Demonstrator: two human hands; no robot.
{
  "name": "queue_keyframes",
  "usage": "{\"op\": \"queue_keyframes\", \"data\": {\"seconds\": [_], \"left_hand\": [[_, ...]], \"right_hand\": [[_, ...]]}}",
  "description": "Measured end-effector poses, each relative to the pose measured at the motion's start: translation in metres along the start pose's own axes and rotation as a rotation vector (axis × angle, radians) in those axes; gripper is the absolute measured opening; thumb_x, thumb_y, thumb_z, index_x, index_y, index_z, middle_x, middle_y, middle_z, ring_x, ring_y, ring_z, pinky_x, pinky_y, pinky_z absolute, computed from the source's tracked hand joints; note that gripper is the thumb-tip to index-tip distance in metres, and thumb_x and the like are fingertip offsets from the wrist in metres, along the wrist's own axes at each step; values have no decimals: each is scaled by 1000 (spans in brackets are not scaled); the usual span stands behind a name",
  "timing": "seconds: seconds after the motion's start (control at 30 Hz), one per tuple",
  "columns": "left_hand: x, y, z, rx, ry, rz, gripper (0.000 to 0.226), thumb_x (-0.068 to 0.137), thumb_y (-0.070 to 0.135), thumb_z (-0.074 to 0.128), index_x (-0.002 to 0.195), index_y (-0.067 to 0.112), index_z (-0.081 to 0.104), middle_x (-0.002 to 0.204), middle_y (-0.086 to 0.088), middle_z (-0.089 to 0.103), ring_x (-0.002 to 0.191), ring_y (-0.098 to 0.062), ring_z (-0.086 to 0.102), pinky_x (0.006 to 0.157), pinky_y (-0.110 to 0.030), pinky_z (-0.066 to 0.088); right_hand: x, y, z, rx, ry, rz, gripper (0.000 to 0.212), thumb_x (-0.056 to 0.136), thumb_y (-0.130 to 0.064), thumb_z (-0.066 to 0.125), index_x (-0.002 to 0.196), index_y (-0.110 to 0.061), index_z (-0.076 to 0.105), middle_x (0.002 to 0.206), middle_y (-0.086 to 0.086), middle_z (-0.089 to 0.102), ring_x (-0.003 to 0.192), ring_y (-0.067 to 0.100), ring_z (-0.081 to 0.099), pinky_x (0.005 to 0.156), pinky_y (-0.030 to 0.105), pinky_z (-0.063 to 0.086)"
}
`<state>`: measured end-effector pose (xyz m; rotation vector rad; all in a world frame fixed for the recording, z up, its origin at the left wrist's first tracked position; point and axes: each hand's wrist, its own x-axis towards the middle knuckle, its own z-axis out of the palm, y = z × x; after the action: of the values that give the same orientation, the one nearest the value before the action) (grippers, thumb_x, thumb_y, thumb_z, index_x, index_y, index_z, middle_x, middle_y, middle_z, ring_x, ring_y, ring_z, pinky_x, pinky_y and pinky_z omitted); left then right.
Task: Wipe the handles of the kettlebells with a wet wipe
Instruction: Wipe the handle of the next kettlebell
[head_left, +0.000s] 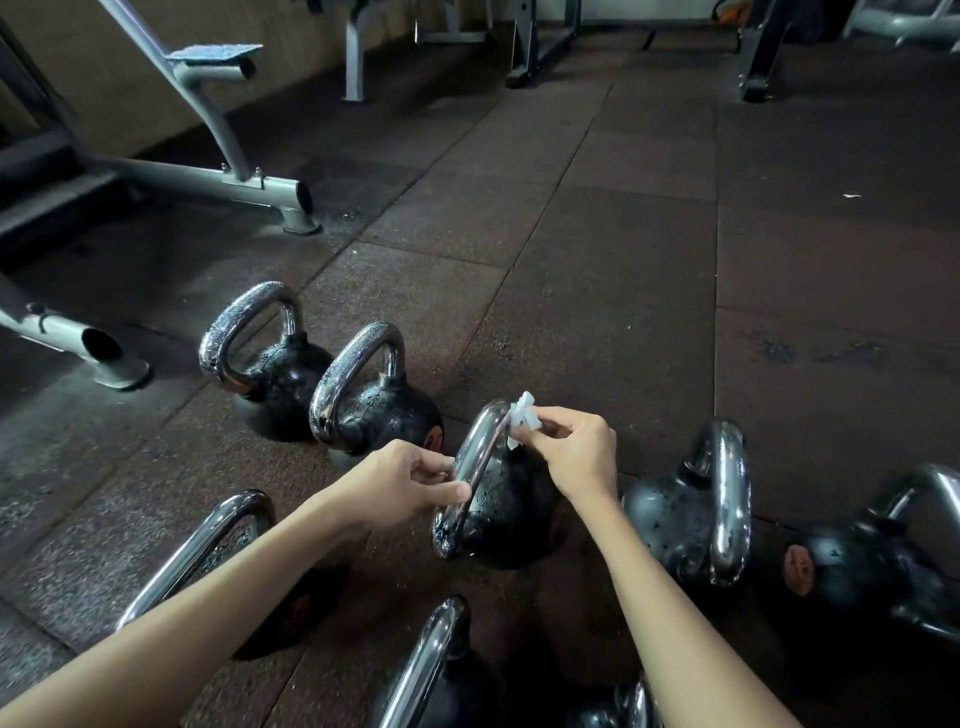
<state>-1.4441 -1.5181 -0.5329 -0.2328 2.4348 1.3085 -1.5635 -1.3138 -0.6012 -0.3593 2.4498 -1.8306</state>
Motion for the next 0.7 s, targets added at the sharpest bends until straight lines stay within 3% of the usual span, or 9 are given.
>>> {"op": "queue_keyframes", "data": {"seconds": [0.1,0.2,0.27,0.4,0.5,0.57,0.7], "left_hand": [[14,5,1,-38,6,-40,15,89,44,78,94,31,82,74,12,68,68,-5,56,75,-26,46],[25,20,4,-10,48,-61,19,88,46,78,102,35,82,94,9,80,94,-11,74,97,-35,54],[34,31,8,4,58,-64,19,88,47,77,101,34,82,95,8,80,101,-13,74,98,-38,54],[46,43,16,8,104,-94,16,87,49,78,97,37,83,90,12,80,97,-6,74,91,-31,56],[42,43,15,-60,105,-89,12,88,44,79,96,38,83,89,14,80,89,2,72,83,-21,53],[40,41,17,-89,120,-87,12,88,44,78,97,38,83,90,12,80,92,-2,74,87,-25,57],[39,40,19,-123,137,-110,13,89,47,77,99,41,82,95,12,80,98,-6,74,93,-29,59]], "right_hand": [[4,-4,-5,-21,20,-56,25,75,-19,90,98,-24,84,84,-22,76,83,-9,71,78,9,50],[10,0,-10,30,46,8,27,75,-21,90,101,-23,83,89,-17,79,84,-8,71,79,15,53],[11,4,-16,57,51,32,27,76,-22,90,102,-22,84,89,-16,79,83,-8,71,77,16,52],[-5,7,-27,73,-21,39,30,75,-26,91,104,-23,83,91,-14,80,86,3,74,80,25,57],[-7,2,-27,72,-47,32,29,75,-25,91,103,-23,84,90,-11,80,75,-6,68,75,18,51],[-2,-3,-28,50,-14,33,29,76,-25,90,104,-23,83,90,-11,80,70,-9,64,73,16,47],[-13,0,-29,60,-97,11,26,79,-28,87,105,-28,82,97,-13,78,80,1,67,82,31,55]]}}
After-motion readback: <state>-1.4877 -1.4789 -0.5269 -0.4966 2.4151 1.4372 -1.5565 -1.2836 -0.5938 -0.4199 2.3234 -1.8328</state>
